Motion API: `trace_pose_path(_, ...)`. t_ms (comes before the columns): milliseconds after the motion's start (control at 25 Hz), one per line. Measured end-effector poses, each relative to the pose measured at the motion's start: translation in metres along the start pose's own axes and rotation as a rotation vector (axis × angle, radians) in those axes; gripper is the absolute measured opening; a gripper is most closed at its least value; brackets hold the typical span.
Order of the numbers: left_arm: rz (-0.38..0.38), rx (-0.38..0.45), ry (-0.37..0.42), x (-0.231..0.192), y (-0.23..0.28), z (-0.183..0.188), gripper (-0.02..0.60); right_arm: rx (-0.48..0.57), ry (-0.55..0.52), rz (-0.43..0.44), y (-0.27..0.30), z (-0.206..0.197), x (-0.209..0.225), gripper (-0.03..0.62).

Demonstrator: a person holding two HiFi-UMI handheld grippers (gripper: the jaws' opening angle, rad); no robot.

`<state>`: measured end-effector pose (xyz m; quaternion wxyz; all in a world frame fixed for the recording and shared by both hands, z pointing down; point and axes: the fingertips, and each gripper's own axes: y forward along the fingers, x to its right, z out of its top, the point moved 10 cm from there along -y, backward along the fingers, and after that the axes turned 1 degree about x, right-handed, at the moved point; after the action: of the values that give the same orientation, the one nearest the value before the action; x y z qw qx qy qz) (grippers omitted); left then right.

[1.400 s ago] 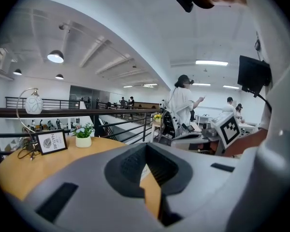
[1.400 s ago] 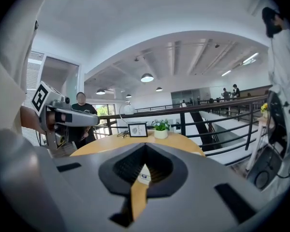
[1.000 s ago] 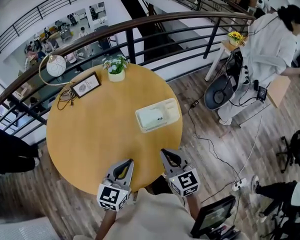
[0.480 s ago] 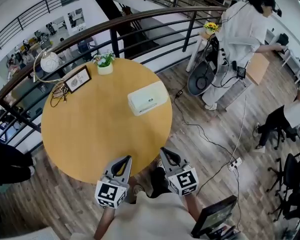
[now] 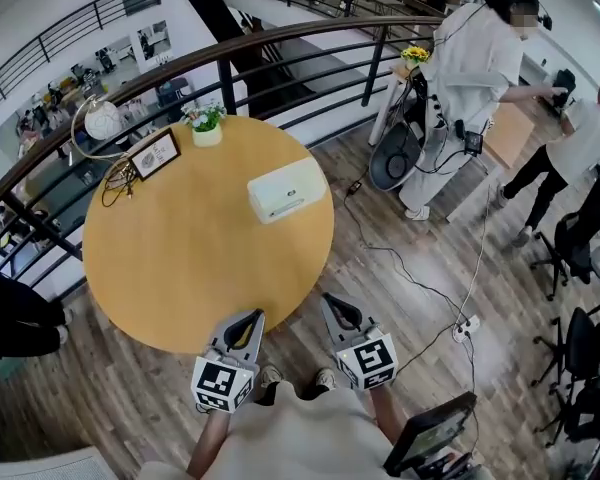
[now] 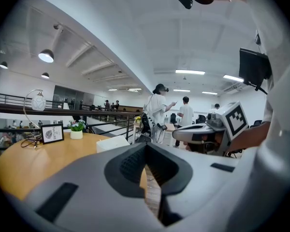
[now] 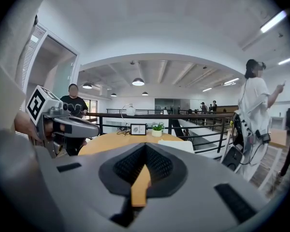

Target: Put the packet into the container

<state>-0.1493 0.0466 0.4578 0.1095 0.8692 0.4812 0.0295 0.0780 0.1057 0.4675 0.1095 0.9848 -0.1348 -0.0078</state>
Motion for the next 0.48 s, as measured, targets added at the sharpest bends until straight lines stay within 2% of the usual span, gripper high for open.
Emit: trace_pose_path(480,0.053,0.008,0.005,0.050,0.019,-0.002,0.005,0.003,-0.017,0.076,-0.029,-0.014,0.034,0.005)
